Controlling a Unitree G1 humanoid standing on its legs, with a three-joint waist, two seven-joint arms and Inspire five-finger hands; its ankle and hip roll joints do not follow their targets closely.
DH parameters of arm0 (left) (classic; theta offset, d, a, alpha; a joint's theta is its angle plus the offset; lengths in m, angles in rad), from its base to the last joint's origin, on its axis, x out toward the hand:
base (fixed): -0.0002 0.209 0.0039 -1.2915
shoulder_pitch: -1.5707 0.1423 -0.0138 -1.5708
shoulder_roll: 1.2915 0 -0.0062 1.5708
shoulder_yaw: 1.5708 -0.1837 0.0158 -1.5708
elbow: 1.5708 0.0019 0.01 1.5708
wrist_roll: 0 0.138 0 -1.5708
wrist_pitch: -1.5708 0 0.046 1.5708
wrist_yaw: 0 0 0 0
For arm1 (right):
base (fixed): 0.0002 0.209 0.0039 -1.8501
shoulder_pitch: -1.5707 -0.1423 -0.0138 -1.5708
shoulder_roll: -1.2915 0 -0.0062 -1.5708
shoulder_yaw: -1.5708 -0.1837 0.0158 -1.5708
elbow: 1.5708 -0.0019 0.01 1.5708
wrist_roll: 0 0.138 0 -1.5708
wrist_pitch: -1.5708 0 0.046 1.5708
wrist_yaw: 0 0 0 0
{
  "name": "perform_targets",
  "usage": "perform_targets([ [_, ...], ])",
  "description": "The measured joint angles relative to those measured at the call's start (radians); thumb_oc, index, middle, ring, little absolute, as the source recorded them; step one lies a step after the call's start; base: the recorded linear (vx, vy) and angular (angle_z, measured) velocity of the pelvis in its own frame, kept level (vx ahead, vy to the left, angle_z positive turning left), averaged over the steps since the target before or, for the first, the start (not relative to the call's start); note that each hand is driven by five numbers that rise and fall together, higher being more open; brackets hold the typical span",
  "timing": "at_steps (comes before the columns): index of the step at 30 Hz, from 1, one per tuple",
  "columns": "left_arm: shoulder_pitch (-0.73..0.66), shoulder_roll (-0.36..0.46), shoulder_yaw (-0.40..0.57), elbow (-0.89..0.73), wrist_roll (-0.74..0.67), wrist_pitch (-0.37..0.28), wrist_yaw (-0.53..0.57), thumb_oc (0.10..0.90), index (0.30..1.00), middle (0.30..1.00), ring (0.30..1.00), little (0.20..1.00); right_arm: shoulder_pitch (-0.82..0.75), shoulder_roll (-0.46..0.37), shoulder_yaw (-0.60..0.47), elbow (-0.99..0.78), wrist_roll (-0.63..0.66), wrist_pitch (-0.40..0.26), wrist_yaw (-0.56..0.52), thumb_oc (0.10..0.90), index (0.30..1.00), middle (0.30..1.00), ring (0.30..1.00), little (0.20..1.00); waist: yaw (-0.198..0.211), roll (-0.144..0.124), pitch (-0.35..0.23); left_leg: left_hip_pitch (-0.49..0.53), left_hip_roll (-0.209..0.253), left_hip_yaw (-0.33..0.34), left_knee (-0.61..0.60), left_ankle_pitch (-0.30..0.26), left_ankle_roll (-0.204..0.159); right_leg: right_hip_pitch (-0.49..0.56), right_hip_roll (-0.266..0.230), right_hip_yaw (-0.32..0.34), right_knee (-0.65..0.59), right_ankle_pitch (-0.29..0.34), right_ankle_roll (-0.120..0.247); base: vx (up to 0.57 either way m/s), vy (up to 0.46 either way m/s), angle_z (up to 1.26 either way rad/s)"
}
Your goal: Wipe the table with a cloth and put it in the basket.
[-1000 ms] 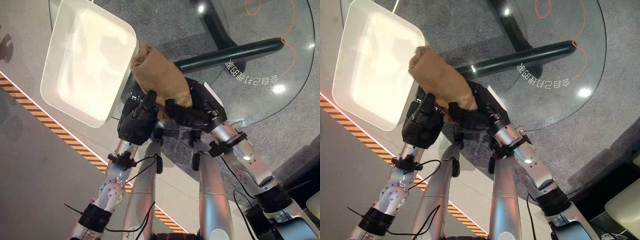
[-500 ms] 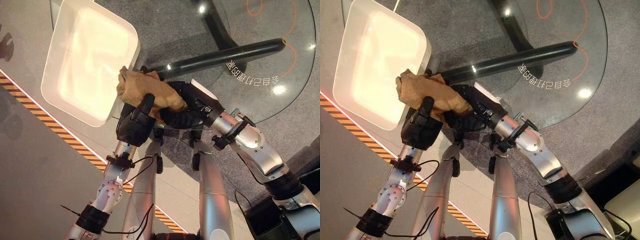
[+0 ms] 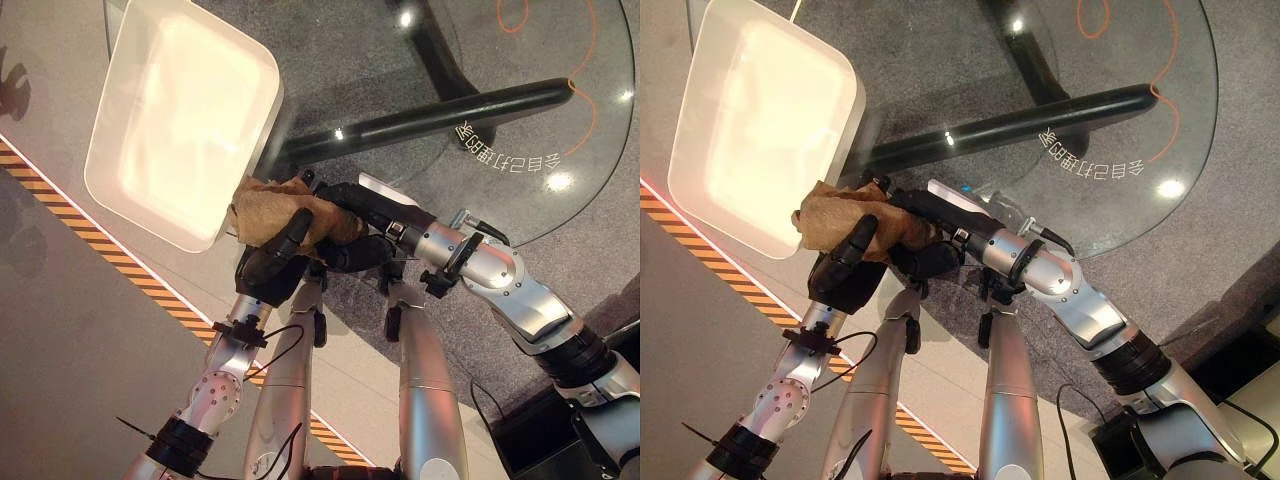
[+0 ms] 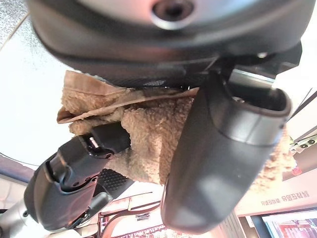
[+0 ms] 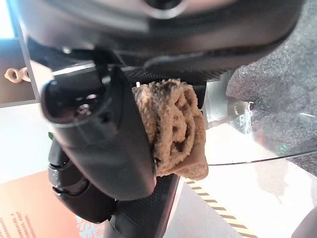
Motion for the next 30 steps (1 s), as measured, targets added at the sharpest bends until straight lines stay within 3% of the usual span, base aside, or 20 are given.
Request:
perform_targets([
  [1,0.0,0.0,0.0,0.0,0.0,0.0,0.0,0.69,0.806,0.806,0.806,0.79,0.0,0.0,0.0,0.0,0.0,0.0,0.0,0.1,0.3,0.3,0.3,0.2,0.0,0.0,0.0,0.0,0.0,0.0,0.0,0.0,0.0,0.0,0.0,0.0,0.0,0.0,0.0,0.0,0.0,0.0],
  [2,0.0,-0.002,-0.003,0.0,0.0,-0.008,0.0,0.122,0.319,0.319,0.319,0.222,-0.001,0.0,0.0,0.0,0.0,0.0,0.0,0.1,0.3,0.3,0.3,0.2,0.0,0.0,0.0,0.0,0.001,0.0,0.0,0.0,0.0,0.0,0.0,0.0,0.0,0.0,0.0,0.0,0.0,0.0],
  [3,0.0,-0.003,-0.003,0.0,0.0,-0.01,0.0,0.1,0.3,0.3,0.3,0.2,0.0,0.001,0.0,0.0,0.0,0.0,0.0,0.1,0.3,0.3,0.3,0.2,0.0,0.0,0.0,0.0,0.001,0.0,0.0,0.0,0.0,0.0,0.0,0.0,0.0,0.0,0.0,0.0,0.0,0.0],
  [10,-0.006,-0.021,0.003,0.006,-0.014,-0.052,0.019,0.1,0.3,0.3,0.3,0.2,0.001,0.005,0.012,-0.027,-0.038,0.006,-0.002,0.1,0.3,0.3,0.3,0.2,0.001,0.0,0.0,0.0,0.0,-0.002,0.0,0.001,-0.001,0.0,0.0,-0.002,0.002,0.0,0.0,0.0,0.0,0.0],
  [11,-0.005,-0.025,0.005,0.007,-0.016,-0.052,0.019,0.1,0.3,0.3,0.3,0.2,0.003,0.008,0.012,-0.027,-0.038,0.007,-0.003,0.144,0.338,0.338,0.338,0.244,0.001,0.0,0.0,0.0,0.0,-0.003,0.0,0.001,-0.001,0.0,0.0,-0.002,0.002,0.0,0.0,0.0,0.0,0.0],
  [12,-0.006,-0.027,0.006,0.008,-0.016,-0.052,0.019,0.1,0.3,0.3,0.3,0.2,0.003,0.008,0.013,-0.028,-0.038,0.007,-0.003,0.364,0.526,0.526,0.526,0.464,0.0,0.0,0.0,0.0,0.0,-0.003,0.0,0.001,-0.001,0.0,0.0,-0.002,0.002,0.0,0.0,0.0,0.0,0.0],
  [13,-0.006,-0.028,0.008,0.009,-0.016,-0.052,0.019,0.1,0.3,0.3,0.3,0.2,0.003,0.008,0.014,-0.029,-0.039,0.007,-0.003,0.762,0.867,0.867,0.867,0.862,0.0,0.0,0.0,0.0,0.0,-0.003,0.0,0.001,-0.001,0.0,0.0,-0.002,0.002,0.0,0.0,0.0,0.0,0.0],
  [14,-0.007,-0.029,0.011,0.011,-0.015,-0.053,0.019,0.1,0.3,0.3,0.3,0.2,0.004,0.01,0.015,-0.03,-0.039,0.007,-0.003,0.8,0.9,0.9,0.9,0.9,-0.001,0.0,0.0,0.0,0.0,-0.003,0.0,0.001,-0.001,0.0,0.0,-0.002,0.003,0.0,0.0,0.0,0.0,0.0],
  [25,-0.024,-0.021,0.036,0.014,-0.01,-0.052,0.018,0.1,0.3,0.3,0.3,0.2,0.044,-0.008,0.007,-0.072,-0.036,-0.015,-0.011,0.8,0.9,0.9,0.9,0.9,-0.004,0.0,0.0,0.001,0.0,-0.003,0.001,0.001,-0.001,0.001,0.0,-0.002,0.003,0.0,0.0,0.0,0.0,0.0],
  [30,-0.037,-0.017,0.031,0.013,0.016,-0.046,0.018,0.1,0.3,0.3,0.3,0.2,0.089,-0.013,-0.014,-0.078,-0.038,-0.064,-0.044,0.8,0.9,0.9,0.9,0.9,-0.011,-0.022,0.0,0.002,0.001,-0.003,0.002,0.001,-0.001,0.003,0.001,-0.002,0.004,0.0,0.0,0.0,0.0,0.0],
])
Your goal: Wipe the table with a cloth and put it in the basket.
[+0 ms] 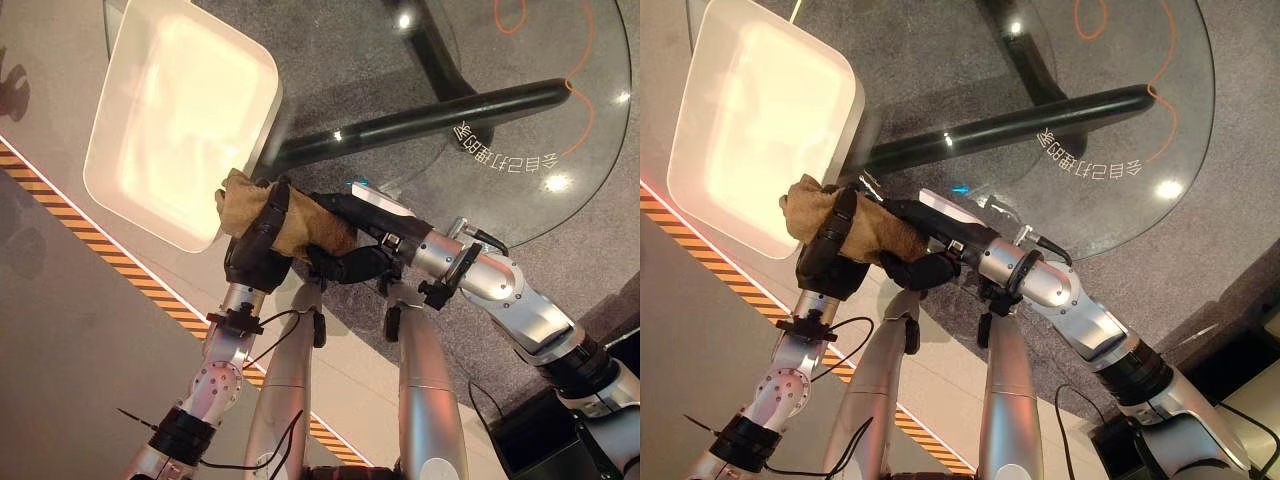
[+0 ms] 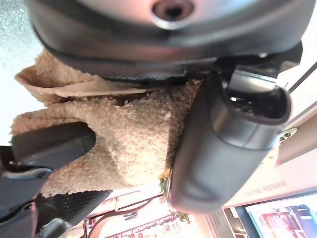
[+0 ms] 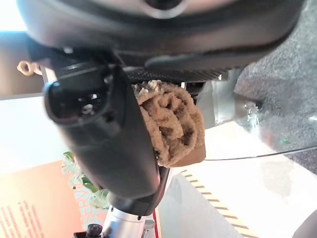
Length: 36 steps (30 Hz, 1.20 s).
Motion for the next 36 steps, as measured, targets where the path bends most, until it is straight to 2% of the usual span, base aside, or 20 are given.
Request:
perform_targets([
  [6,-0.012,-0.011,-0.005,0.0,0.042,0.012,-0.007,0.1,0.3,0.3,0.3,0.2,0.071,0.001,-0.041,-0.002,0.012,-0.061,-0.012,0.8,0.9,0.9,0.9,0.9,-0.02,-0.012,0.001,0.001,-0.001,0.0,0.001,0.0,0.0,0.002,0.0,0.001,-0.002,0.0,0.0,0.0,0.0,0.0],
  [7,-0.016,-0.014,-0.004,0.0,0.044,0.018,-0.01,0.199,0.385,0.385,0.385,0.299,0.082,0.002,-0.05,-0.002,0.014,-0.072,-0.012,0.8,0.9,0.9,0.9,0.9,-0.022,-0.012,0.001,0.001,0.0,0.0,0.001,0.0,0.0,0.002,0.0,0.001,-0.002,0.0,0.0,0.0,0.0,0.0],
  [8,-0.02,-0.018,-0.003,0.0,0.051,0.022,-0.012,0.215,0.399,0.399,0.399,0.315,0.093,0.002,-0.059,-0.002,0.018,-0.083,-0.012,0.8,0.9,0.9,0.9,0.9,-0.022,-0.012,0.001,0.001,0.0,0.0,0.001,0.0,0.0,0.002,0.001,0.001,-0.002,0.0,0.0,0.0,0.0,0.0],
  [9,-0.024,-0.021,-0.003,0.0,0.059,0.025,-0.013,0.322,0.491,0.491,0.491,0.422,0.104,0.004,-0.067,-0.002,0.022,-0.092,-0.012,0.8,0.9,0.9,0.9,0.9,-0.023,-0.012,0.001,0.001,0.001,0.0,0.001,0.0,0.0,0.002,0.001,0.001,-0.002,0.0,0.0,0.0,0.0,0.0],
  [12,-0.031,-0.03,-0.001,-0.009,0.073,0.029,-0.02,0.435,0.587,0.587,0.587,0.535,0.132,0.022,-0.091,-0.002,0.058,-0.111,-0.011,0.8,0.9,0.9,0.9,0.9,-0.025,-0.012,0.001,0.001,0.002,0.001,0.001,0.0,0.0,0.002,0.002,0.001,-0.002,0.0,0.0,0.0,0.0,0.0],
  [14,-0.031,-0.042,0.007,-0.029,0.072,0.035,-0.026,0.449,0.599,0.599,0.599,0.549,0.156,0.046,-0.12,-0.002,0.1,-0.114,-0.011,0.8,0.9,0.9,0.9,0.9,-0.025,-0.012,0.001,0.001,0.002,0.001,0.001,0.0,0.0,0.002,0.002,0.001,-0.003,0.0,0.0,0.0,0.0,0.0],
  [15,-0.031,-0.049,0.012,-0.034,0.071,0.035,-0.039,0.531,0.669,0.669,0.669,0.631,0.162,0.057,-0.13,-0.002,0.118,-0.117,-0.012,0.8,0.9,0.9,0.9,0.9,-0.025,-0.012,0.001,0.0,0.001,0.001,0.001,-0.001,0.0,0.002,0.002,0.001,-0.003,0.0,0.0,0.0,0.0,0.0],
  [16,-0.031,-0.055,0.017,-0.041,0.071,0.035,-0.047,0.652,0.773,0.773,0.773,0.752,0.166,0.071,-0.14,-0.002,0.131,-0.119,-0.012,0.8,0.9,0.9,0.9,0.9,-0.026,-0.012,0.001,0.0,0.001,0.002,0.001,-0.001,0.0,0.002,0.002,0.001,-0.004,0.0,0.0,0.0,0.0,0.0],
  [18,-0.029,-0.072,0.041,-0.051,0.068,0.036,-0.056,0.687,0.804,0.804,0.804,0.787,0.178,0.093,-0.162,-0.002,0.16,-0.139,-0.026,0.8,0.9,0.9,0.9,0.9,-0.027,-0.012,0.001,0.0,0.002,0.002,0.0,-0.001,0.0,0.002,0.002,0.001,-0.005,0.0,0.0,0.0,0.0,0.0],
  [20,-0.023,-0.077,0.061,-0.051,0.065,0.036,-0.056,0.682,0.799,0.799,0.799,0.782,0.179,0.113,-0.192,-0.002,0.178,-0.158,-0.038,0.8,0.9,0.9,0.9,0.9,-0.031,-0.012,0.001,0.0,0.002,0.002,0.0,-0.001,0.0,0.002,0.003,0.001,-0.006,0.0,0.0,0.0,0.0,0.0],
  [22,-0.007,-0.076,0.082,-0.051,0.058,0.034,-0.056,0.751,0.858,0.858,0.858,0.851,0.178,0.119,-0.228,-0.002,0.184,-0.177,-0.057,0.8,0.9,0.9,0.9,0.9,-0.035,-0.012,0.001,0.0,0.002,0.002,-0.003,-0.001,0.001,0.002,0.003,0.001,-0.009,0.001,0.001,0.0,0.0,0.0],
  [26,0.018,-0.075,0.078,-0.049,0.058,0.036,-0.056,0.759,0.865,0.865,0.865,0.859,0.167,0.117,-0.255,-0.002,0.201,-0.186,-0.072,0.8,0.9,0.9,0.9,0.9,-0.036,-0.012,0.001,-0.002,0.002,0.002,-0.004,-0.001,0.001,0.002,0.003,0.0,-0.013,0.001,0.001,0.0,0.0,0.0],
  [27,0.022,-0.075,0.074,-0.049,0.058,0.038,-0.056,0.8,0.9,0.9,0.9,0.9,0.161,0.117,-0.256,-0.002,0.205,-0.188,-0.075,0.8,0.9,0.9,0.9,0.9,-0.035,-0.012,0.001,-0.002,0.002,0.002,-0.005,-0.002,0.002,0.002,0.003,0.0,-0.014,0.0,0.001,0.0,0.0,0.0],
  [28,0.022,-0.075,0.071,-0.049,0.058,0.039,-0.056,0.8,0.9,0.9,0.9,0.9,0.158,0.117,-0.256,-0.002,0.206,-0.188,-0.075,0.8,0.9,0.9,0.9,0.9,-0.035,-0.012,0.001,-0.002,0.002,0.002,-0.005,-0.002,0.002,0.002,0.003,0.0,-0.014,0.0,0.001,0.0,0.0,0.0],
  [30,0.023,-0.076,0.071,-0.049,0.058,0.04,-0.056,0.748,0.855,0.855,0.855,0.848,0.156,0.117,-0.256,-0.002,0.207,-0.188,-0.075,0.8,0.9,0.9,0.9,0.9,-0.034,-0.012,0.001,-0.002,0.002,0.002,-0.006,-0.002,0.002,0.002,0.003,0.0,-0.014,0.0,0.001,0.0,0.0,0.0],
  [32,0.022,-0.075,0.075,-0.049,0.058,0.04,-0.056,0.649,0.771,0.771,0.771,0.749,0.157,0.118,-0.256,-0.002,0.207,-0.188,-0.075,0.8,0.9,0.9,0.9,0.9,-0.034,-0.012,0.001,-0.002,0.002,0.001,-0.006,-0.002,0.002,0.002,0.003,0.0,-0.014,0.0,0.001,0.0,0.0,0.0],
  [33,0.022,-0.075,0.076,-0.049,0.058,0.04,-0.056,0.572,0.705,0.705,0.705,0.672,0.158,0.118,-0.256,-0.002,0.207,-0.188,-0.076,0.8,0.9,0.9,0.9,0.9,-0.034,-0.012,0.001,-0.002,0.002,0.001,-0.006,-0.002,0.002,0.002,0.003,0.0,-0.014,0.0,0.001,0.0,0.0,0.0],
  [34,0.023,-0.075,0.076,-0.049,0.058,0.04,-0.056,0.383,0.542,0.542,0.542,0.483,0.159,0.118,-0.256,-0.002,0.207,-0.188,-0.076,0.8,0.9,0.9,0.9,0.9,-0.034,-0.012,0.001,-0.002,0.002,0.001,-0.006,-0.002,0.002,0.002,0.003,0.0,-0.014,0.0,0.001,0.0,0.0,0.0],
  [35,0.023,-0.075,0.076,-0.049,0.058,0.04,-0.056,0.314,0.484,0.484,0.484,0.414,0.16,0.118,-0.256,-0.002,0.207,-0.188,-0.076,0.8,0.9,0.9,0.9,0.9,-0.034,-0.012,0.001,-0.002,0.002,0.002,-0.006,-0.002,0.002,0.002,0.003,0.0,-0.015,0.0,0.001,0.0,0.0,0.0],
  [36,0.022,-0.075,0.077,-0.049,0.057,0.04,-0.056,0.169,0.359,0.359,0.359,0.269,0.16,0.118,-0.256,-0.002,0.207,-0.188,-0.076,0.8,0.9,0.9,0.9,0.9,-0.034,-0.012,0.001,-0.002,0.002,0.002,-0.006,-0.002,0.002,0.002,0.003,0.0,-0.015,0.0,0.001,0.0,0.0,0.0],
])
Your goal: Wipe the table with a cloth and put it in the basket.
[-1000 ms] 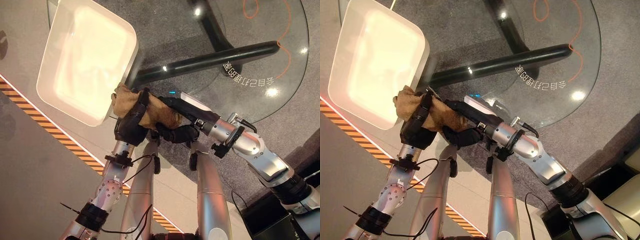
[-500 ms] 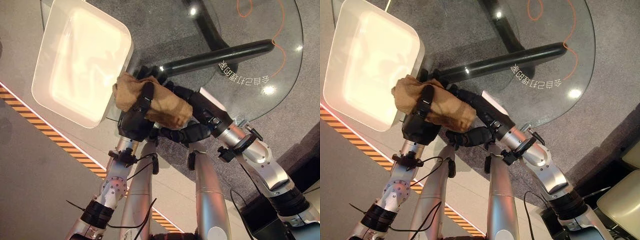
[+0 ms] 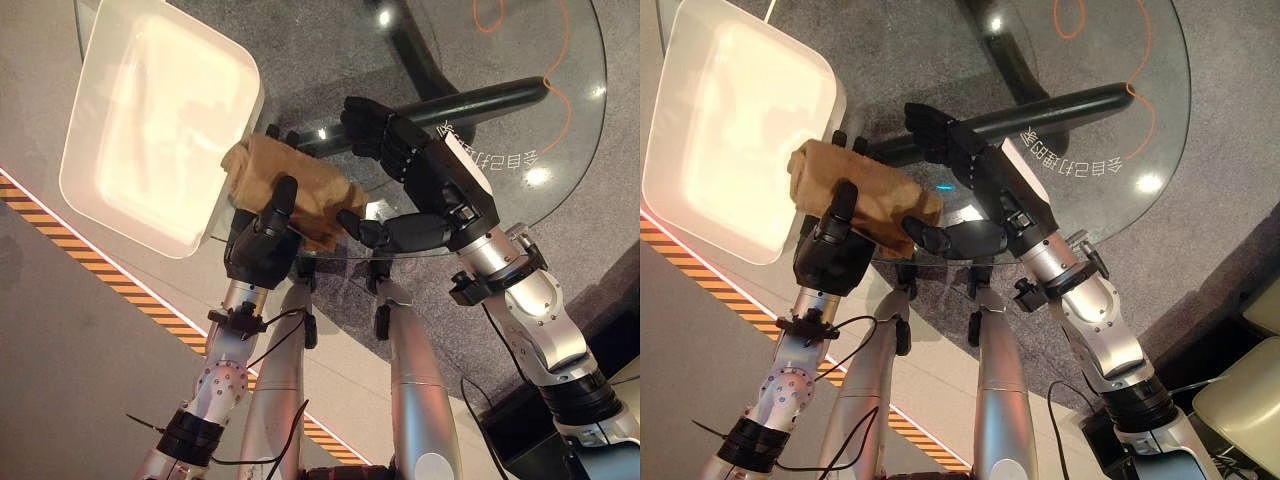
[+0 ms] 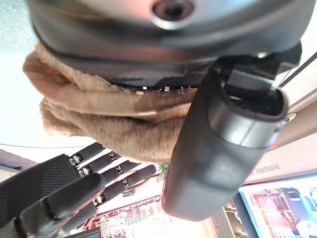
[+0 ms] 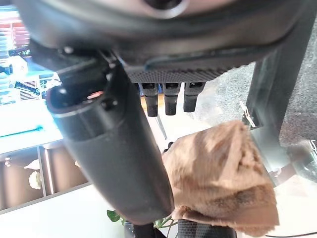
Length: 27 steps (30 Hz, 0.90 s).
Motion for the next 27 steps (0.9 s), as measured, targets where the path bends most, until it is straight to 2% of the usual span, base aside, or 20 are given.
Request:
perform_targets([
  [1,0.0,0.0,0.0,0.0,-0.001,0.0,0.0,0.1,0.3,0.3,0.3,0.2,0.0,0.0,0.0,0.0,0.0,0.0,0.0,0.8,0.9,0.9,0.9,0.9,0.0,0.0,0.0,0.0,0.0,0.0,0.0,0.0,0.0,0.0,0.0,0.0,0.0,0.0,0.0,0.0,0.0,0.0],
  [19,-0.005,-0.002,0.003,0.0,-0.024,-0.029,0.0,0.1,0.3,0.3,0.3,0.2,0.007,0.026,-0.001,0.0,0.001,0.0,-0.004,0.8,0.9,0.9,0.9,0.9,0.001,0.0,0.0,0.0,0.0,0.001,-0.003,0.0,0.0,0.0,0.0,0.0,-0.003,0.0,0.0,0.0,0.0,0.0],
  [21,-0.004,-0.002,0.003,0.0,-0.022,-0.05,0.0,0.1,0.3,0.3,0.3,0.2,0.011,0.027,-0.001,0.0,0.001,0.0,-0.005,0.8,0.9,0.9,0.9,0.9,0.001,0.0,0.0,0.001,0.0,0.001,-0.003,0.0,0.0,0.0,0.001,0.0,-0.003,0.0,0.0,0.0,0.0,0.0],
  [27,-0.005,0.011,0.061,0.0,0.016,-0.179,0.009,0.1,0.3,0.3,0.3,0.2,0.038,0.027,-0.004,0.0,0.007,0.006,-0.005,0.8,0.9,0.9,0.9,0.9,0.002,0.0,0.0,0.012,0.002,0.003,-0.002,0.0,0.0,0.008,0.002,0.002,0.0,0.0,0.0,0.0,0.005,0.0],
])
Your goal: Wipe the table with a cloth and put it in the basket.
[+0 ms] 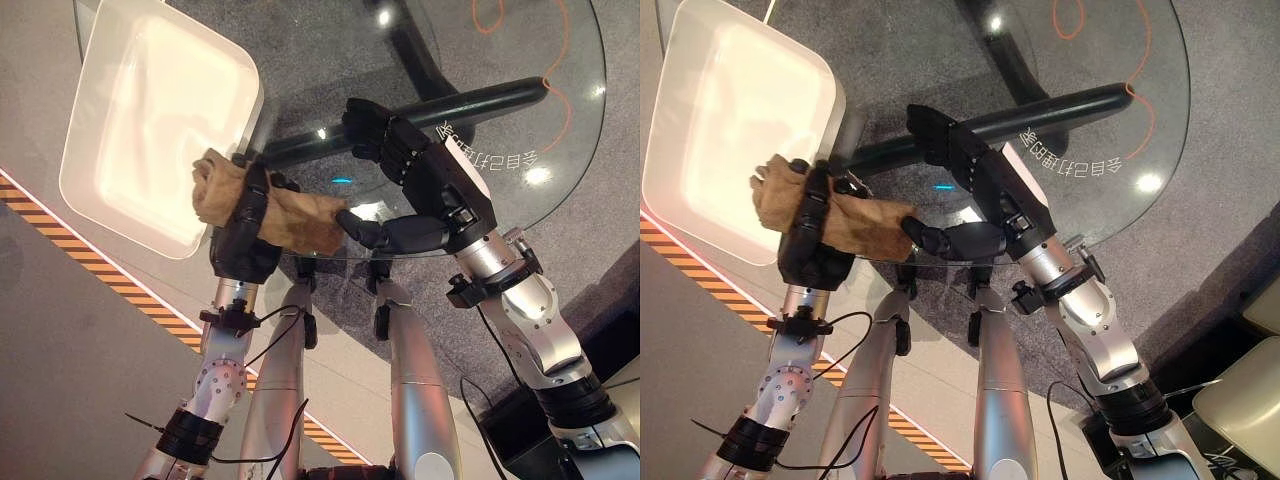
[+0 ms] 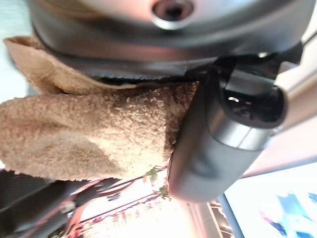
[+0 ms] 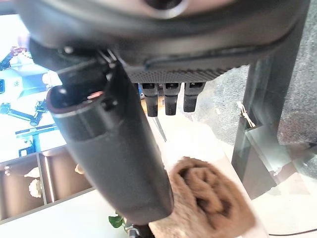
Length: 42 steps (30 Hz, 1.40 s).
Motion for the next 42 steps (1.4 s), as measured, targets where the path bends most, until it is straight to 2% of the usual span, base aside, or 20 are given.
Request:
perform_targets([
  [2,-0.001,0.02,0.057,-0.001,0.049,-0.054,0.055,0.1,0.3,0.3,0.3,0.2,0.01,0.0,0.0,0.0,0.001,0.035,0.003,0.8,0.9,0.9,0.9,0.9,0.003,0.0,0.0,0.009,0.0,0.001,0.001,0.0,0.0,0.005,0.0,0.004,0.005,0.0,0.0,0.0,0.017,-0.02],
  [7,-0.001,0.035,0.16,-0.003,0.18,-0.148,0.283,0.1,0.3,0.3,0.3,0.2,0.053,0.037,0.003,0.001,0.003,0.131,0.031,0.8,0.9,0.9,0.9,0.9,0.019,0.001,0.0,0.033,0.0,0.001,-0.004,0.001,-0.002,0.027,0.0,0.004,0.005,0.0,0.0,-0.01,0.047,0.0],
  [14,-0.001,0.036,0.182,-0.002,0.417,-0.158,0.502,0.1,0.3,0.3,0.3,0.2,0.047,0.05,0.055,0.027,0.001,0.246,0.093,0.8,0.9,0.9,0.9,0.9,0.052,0.002,0.0,0.033,-0.003,0.0,-0.005,0.002,-0.002,0.025,-0.005,0.003,0.007,-0.001,0.0,0.0,0.064,0.01],
  [16,-0.011,0.048,0.182,0.009,0.569,-0.158,0.626,0.1,0.3,0.3,0.3,0.2,0.027,0.049,0.084,0.058,0.001,0.27,0.104,0.8,0.9,0.9,0.9,0.9,0.053,0.002,0.0,0.033,-0.005,0.001,-0.005,0.002,-0.002,0.025,-0.006,0.005,0.01,-0.001,0.0,0.01,0.12,0.0],
  [20,-0.075,0.143,0.182,0.098,0.824,-0.135,0.838,0.1,0.3,0.3,0.3,0.2,-0.021,0.032,0.129,0.13,0.002,0.326,0.124,0.8,0.9,0.9,0.9,0.9,0.054,0.003,0.0,0.031,-0.006,0.006,-0.003,0.002,-0.002,0.015,-0.007,0.011,0.02,-0.002,-0.001,0.01,0.133,-0.02],
  [25,-0.21,0.26,0.173,0.304,1.067,-0.006,1.017,0.1,0.3,0.3,0.3,0.2,-0.091,-0.04,0.187,0.174,0.007,0.4,0.166,0.8,0.9,0.9,0.9,0.9,0.047,0.008,-0.001,0.027,-0.003,0.017,-0.006,0.004,-0.006,0.002,-0.005,0.023,0.025,-0.001,-0.003,0.01,0.126,-0.04],
  [30,-0.351,0.318,0.088,0.501,1.175,0.121,1.104,0.1,0.3,0.3,0.3,0.2,-0.146,-0.123,0.264,0.194,0.037,0.472,0.21,0.8,0.9,0.9,0.9,0.9,0.036,0.009,-0.001,-0.004,0.0,0.029,-0.006,0.005,-0.007,-0.034,-0.001,0.033,0.029,-0.001,-0.003,0.02,0.113,-0.05],
  [37,-0.575,0.361,-0.085,0.694,1.279,0.267,1.167,0.1,0.3,0.3,0.3,0.2,-0.238,-0.159,0.332,0.32,0.087,0.508,0.233,0.8,0.9,0.9,0.9,0.9,0.009,0.009,-0.001,-0.051,0.0,0.03,0.006,0.005,-0.008,-0.075,-0.001,0.032,0.028,0.0,-0.003,0.01,0.084,0.0],
  [42,-0.672,0.38,-0.114,0.733,1.298,0.364,1.168,0.1,0.3,0.3,0.3,0.2,-0.287,-0.159,0.344,0.335,0.119,0.519,0.233,0.8,0.9,0.9,0.9,0.9,-0.02,0.008,-0.001,-0.084,0.001,0.03,0.012,0.005,-0.008,-0.109,0.0,0.035,0.033,0.004,-0.002,0.01,0.067,-0.02],
])
